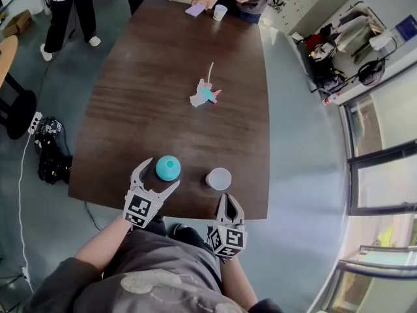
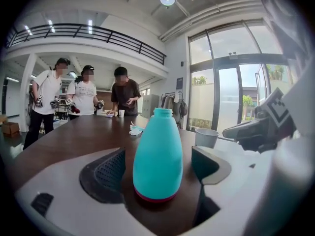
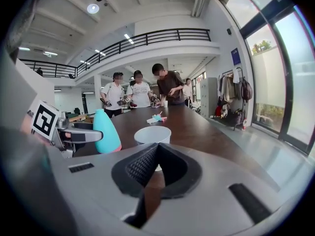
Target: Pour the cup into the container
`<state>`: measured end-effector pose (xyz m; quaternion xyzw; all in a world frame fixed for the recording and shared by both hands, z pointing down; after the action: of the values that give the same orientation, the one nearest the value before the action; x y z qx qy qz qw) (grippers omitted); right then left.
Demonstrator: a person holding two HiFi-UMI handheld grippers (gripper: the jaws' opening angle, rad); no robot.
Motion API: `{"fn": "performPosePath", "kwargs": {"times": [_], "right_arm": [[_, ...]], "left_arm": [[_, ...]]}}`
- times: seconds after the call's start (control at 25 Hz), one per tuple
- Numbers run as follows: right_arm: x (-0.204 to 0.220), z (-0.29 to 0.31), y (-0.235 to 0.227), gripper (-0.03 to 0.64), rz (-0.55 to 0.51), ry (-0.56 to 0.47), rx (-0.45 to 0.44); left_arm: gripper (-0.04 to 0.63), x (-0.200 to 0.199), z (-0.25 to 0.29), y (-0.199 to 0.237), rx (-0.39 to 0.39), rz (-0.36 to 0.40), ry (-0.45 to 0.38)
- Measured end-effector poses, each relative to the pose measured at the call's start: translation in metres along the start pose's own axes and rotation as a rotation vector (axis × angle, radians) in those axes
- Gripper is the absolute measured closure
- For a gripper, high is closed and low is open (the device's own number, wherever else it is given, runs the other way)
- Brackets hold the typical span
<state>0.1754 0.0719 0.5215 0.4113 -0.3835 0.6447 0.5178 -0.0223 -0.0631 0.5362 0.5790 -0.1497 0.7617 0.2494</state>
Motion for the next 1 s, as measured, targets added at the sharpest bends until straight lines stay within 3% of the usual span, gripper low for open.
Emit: {"fn": "performPosePath", "kwargs": {"times": [0.4, 0.64, 1.0], "right_arm": [[0.008, 0.007, 0.002, 0.629, 0.005, 0.035, 0.013], [0.013, 0.015, -0.004, 0.629, 0.019, 0.052, 0.003], [0.016, 0.025, -0.008, 0.629, 0.003, 0.077, -0.04]], "left_arm": [[0.187, 0.008, 0.024, 0.004, 0.021, -0.001, -0.021], [0.187, 0.007, 0.038, 0.002, 0.045, 0.058, -0.026], [0.189, 0.006, 0.04, 0.002, 0.059, 0.038, -0.028]]}}
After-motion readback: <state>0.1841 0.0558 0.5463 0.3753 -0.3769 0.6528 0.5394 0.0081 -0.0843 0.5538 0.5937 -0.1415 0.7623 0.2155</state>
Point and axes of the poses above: the fingertips, and each gripper's own axes: z forward along the fingers, y to its left, x out of its underside, the point moved 5 cm from there along -z, backward along the fingers
